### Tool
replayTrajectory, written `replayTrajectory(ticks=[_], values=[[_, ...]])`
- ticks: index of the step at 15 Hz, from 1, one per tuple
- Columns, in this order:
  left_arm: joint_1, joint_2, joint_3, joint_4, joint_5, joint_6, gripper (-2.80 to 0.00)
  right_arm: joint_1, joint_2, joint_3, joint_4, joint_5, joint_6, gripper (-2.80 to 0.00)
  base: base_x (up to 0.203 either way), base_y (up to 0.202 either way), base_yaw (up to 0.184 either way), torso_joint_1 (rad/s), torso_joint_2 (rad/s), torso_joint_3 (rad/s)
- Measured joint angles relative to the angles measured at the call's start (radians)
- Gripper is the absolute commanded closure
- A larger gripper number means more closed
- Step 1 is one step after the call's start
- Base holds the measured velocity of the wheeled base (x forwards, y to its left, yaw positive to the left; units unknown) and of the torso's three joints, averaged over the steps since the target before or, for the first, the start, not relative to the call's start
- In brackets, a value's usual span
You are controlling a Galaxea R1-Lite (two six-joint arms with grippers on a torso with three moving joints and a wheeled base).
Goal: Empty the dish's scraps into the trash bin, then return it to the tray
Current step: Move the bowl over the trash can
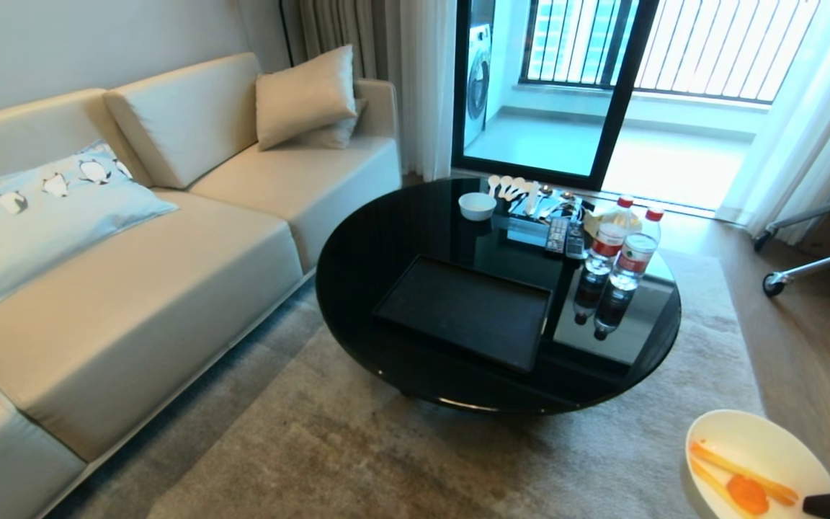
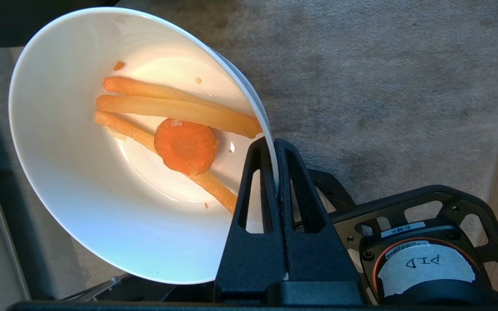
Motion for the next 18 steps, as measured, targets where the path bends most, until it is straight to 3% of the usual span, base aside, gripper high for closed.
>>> replayTrajectory(ticks=[18], values=[[0.0,0.0,0.0,0.0,0.0,0.0,0.0,0.009,-0.004,-0.029,-0.002,0.006,-0.011,0.0,0.0,0.0,0.0,0.0,0.0,0.0]])
